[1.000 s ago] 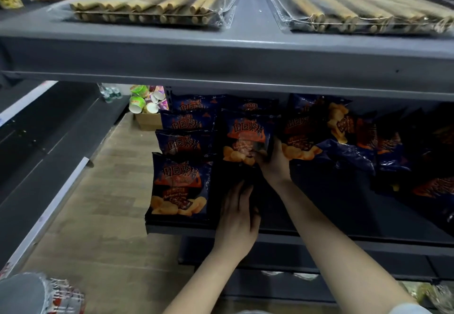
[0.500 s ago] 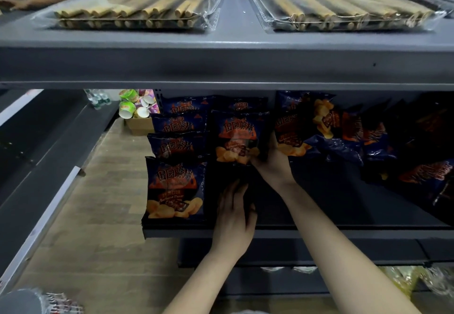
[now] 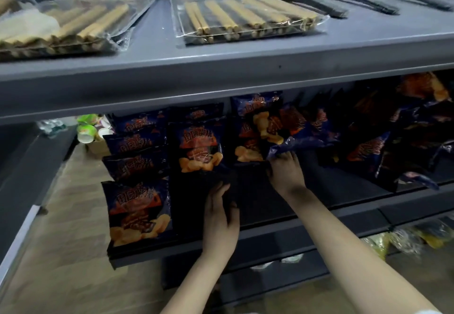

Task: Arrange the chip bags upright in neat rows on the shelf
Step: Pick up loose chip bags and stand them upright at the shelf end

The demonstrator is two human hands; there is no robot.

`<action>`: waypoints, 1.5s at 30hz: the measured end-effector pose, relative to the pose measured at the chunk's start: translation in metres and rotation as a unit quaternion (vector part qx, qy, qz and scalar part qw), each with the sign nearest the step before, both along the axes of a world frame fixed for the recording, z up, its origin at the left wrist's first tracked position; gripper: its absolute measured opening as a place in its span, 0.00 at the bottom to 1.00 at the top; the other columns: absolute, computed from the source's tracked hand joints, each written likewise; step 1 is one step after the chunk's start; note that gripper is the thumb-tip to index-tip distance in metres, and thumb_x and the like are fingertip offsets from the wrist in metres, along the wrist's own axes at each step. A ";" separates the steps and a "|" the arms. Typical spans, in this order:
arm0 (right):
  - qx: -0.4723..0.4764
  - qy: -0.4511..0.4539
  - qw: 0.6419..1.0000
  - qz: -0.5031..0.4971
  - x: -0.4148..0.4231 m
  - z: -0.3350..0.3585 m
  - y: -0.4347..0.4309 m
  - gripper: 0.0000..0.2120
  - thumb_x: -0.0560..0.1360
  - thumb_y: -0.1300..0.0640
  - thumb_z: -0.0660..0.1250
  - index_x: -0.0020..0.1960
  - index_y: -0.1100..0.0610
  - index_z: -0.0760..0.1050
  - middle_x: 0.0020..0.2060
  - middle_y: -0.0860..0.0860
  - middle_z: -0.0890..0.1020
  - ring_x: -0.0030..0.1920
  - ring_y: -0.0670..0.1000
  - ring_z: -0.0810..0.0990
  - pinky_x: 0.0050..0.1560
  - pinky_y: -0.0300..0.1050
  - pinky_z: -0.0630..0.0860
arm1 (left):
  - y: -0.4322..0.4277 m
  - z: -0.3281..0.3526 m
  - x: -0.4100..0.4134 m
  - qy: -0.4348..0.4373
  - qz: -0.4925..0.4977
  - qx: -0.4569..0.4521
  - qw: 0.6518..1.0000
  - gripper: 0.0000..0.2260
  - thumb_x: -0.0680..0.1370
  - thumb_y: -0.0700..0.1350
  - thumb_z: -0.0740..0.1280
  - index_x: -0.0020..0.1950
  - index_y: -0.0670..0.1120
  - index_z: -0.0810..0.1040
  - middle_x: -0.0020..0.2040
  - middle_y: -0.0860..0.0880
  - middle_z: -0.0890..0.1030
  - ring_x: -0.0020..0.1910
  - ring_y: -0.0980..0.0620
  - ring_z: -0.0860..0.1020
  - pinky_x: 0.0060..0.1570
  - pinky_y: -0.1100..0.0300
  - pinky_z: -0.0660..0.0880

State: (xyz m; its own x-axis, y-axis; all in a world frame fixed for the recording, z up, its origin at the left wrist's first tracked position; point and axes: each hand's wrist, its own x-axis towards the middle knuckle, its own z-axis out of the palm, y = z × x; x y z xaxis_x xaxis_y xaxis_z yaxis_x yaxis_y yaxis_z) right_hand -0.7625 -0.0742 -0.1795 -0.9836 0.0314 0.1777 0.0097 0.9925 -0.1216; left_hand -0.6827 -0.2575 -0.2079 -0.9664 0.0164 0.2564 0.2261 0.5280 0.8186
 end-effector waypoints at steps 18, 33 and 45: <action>-0.007 -0.086 0.996 0.003 0.052 -0.007 0.026 0.28 0.80 0.47 0.53 0.77 0.47 0.48 0.75 0.54 0.61 0.75 0.55 0.56 0.75 0.50 0.46 | 0.043 0.041 -0.070 -0.085 -0.038 0.072 0.993 0.28 0.79 0.44 0.62 0.76 0.42 0.53 0.76 0.44 0.56 0.74 0.47 0.57 0.71 0.55 0.58; -0.124 0.016 0.991 -0.053 0.075 -0.002 0.048 0.15 0.78 0.54 0.59 0.61 0.56 0.76 0.55 0.57 0.79 0.59 0.58 0.72 0.62 0.44 0.65 | 0.064 0.033 -0.089 -0.161 -0.021 0.096 0.982 0.23 0.73 0.47 0.71 0.64 0.41 0.71 0.58 0.44 0.79 0.57 0.45 0.76 0.48 0.62 0.69; -0.192 0.040 0.979 -0.059 0.089 -0.010 0.051 0.12 0.74 0.61 0.63 0.54 0.56 0.82 0.45 0.54 0.85 0.44 0.57 0.81 0.44 0.40 0.69 | 0.070 0.035 -0.082 -0.208 0.045 0.173 0.962 0.07 0.74 0.44 0.69 0.48 0.41 0.80 0.47 0.41 0.81 0.48 0.43 0.78 0.42 0.59 0.69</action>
